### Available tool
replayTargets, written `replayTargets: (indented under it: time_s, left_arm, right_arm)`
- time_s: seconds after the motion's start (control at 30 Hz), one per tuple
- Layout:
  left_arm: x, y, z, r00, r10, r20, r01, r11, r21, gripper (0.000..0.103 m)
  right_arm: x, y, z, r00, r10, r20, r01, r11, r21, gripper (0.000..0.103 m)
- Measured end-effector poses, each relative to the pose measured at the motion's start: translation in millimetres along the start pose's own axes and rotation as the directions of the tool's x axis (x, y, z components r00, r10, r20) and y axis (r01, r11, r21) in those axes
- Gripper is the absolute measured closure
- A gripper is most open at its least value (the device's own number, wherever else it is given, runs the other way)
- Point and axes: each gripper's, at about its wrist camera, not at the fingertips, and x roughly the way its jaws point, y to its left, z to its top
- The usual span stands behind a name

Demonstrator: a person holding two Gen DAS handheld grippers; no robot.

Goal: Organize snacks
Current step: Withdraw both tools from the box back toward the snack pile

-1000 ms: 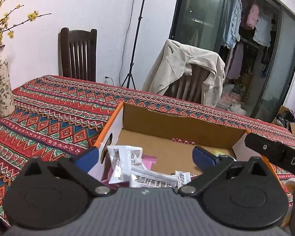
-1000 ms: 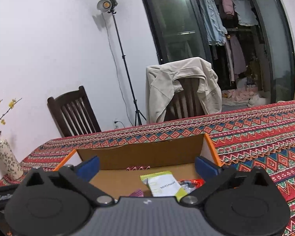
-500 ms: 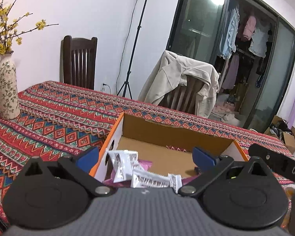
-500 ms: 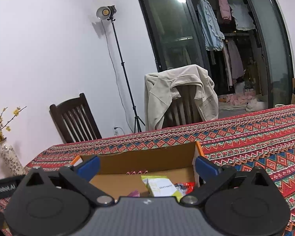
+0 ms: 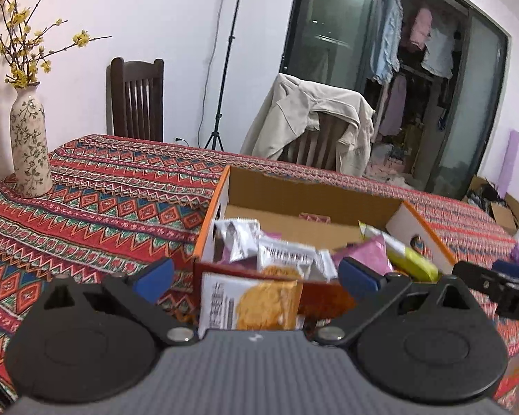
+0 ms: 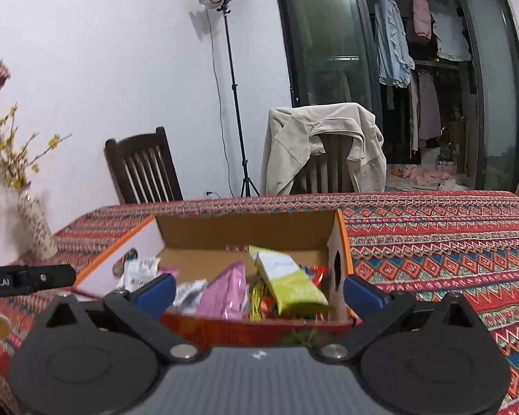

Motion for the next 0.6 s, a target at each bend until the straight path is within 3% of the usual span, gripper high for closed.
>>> replayTargets:
  time_s: [0.33,0.6]
  left_arm:
    - [-18.1,10.7,-38.7,0.998,-0.020,0.051,0.018,0.999,0.045,0.000]
    - [-12.0,16.7,-55.7,0.997,-0.051,0.056,0.050,0.998,0.029,0.000]
  right_arm:
    - [-29.1,11.9,-34.4,1.000,-0.023,-0.016,0.022,0.997,-0.070,0.000]
    - [-32.0,-1.0,-55.9,0.998,-0.012,-0.062,0.010,0.999,-0.034,0.000]
